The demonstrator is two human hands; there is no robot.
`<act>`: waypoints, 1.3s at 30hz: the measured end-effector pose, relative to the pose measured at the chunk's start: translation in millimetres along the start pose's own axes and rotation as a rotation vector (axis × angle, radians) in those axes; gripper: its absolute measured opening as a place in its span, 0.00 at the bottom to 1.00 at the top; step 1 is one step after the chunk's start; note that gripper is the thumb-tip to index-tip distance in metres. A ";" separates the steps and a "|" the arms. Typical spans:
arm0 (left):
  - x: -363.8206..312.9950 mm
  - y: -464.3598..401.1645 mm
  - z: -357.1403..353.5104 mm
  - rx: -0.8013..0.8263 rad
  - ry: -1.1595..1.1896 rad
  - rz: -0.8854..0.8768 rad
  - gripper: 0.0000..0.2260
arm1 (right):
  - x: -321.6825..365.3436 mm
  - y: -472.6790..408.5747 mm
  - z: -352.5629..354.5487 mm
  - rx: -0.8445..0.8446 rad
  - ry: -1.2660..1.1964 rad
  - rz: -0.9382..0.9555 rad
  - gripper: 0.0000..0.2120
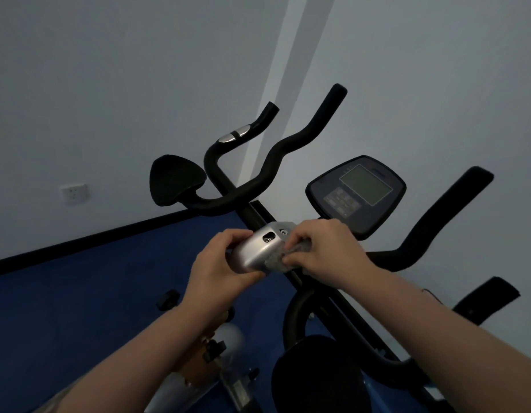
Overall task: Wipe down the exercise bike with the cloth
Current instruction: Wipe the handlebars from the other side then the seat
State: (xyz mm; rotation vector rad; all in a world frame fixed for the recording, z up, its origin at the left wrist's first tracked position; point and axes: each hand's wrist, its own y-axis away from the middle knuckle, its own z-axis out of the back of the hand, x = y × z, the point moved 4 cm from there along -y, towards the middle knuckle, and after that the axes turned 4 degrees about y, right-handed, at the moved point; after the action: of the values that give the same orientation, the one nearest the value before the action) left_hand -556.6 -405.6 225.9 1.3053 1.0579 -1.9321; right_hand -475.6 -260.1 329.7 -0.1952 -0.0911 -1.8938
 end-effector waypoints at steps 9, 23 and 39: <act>1.2 1.3 4.1 0.037 0.003 0.006 0.29 | 18.4 -3.2 -1.8 0.082 0.152 0.085 0.08; -0.1 -1.9 12.6 0.112 -0.029 -0.008 0.30 | -9.0 9.9 6.1 0.197 -0.013 0.067 0.10; -30.3 -15.7 0.2 0.031 -0.084 -0.011 0.11 | -44.9 14.5 59.0 -0.414 -0.168 -0.199 0.06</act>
State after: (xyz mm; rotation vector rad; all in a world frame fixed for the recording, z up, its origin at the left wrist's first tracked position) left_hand -558.4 -396.7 258.8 1.2259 0.9994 -2.0005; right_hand -442.5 -213.6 379.1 -0.6481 0.1766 -2.0751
